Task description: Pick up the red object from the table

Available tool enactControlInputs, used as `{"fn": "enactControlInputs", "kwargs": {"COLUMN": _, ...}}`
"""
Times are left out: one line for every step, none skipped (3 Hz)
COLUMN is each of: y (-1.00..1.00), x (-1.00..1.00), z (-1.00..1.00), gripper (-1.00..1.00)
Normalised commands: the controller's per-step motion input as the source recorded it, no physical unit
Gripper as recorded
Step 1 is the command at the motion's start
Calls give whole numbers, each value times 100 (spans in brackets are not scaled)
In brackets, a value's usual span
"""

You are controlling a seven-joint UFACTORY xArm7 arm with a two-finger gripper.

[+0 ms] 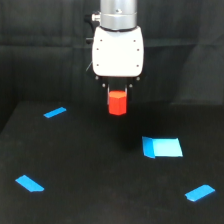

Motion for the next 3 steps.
{"fn": "enactControlInputs", "kwargs": {"y": -5, "x": 10, "z": 19, "gripper": -97}}
{"fn": "enactControlInputs", "kwargs": {"y": -7, "x": 14, "z": 13, "gripper": -99}}
{"fn": "enactControlInputs", "kwargs": {"y": 4, "x": 0, "z": 14, "gripper": -100}}
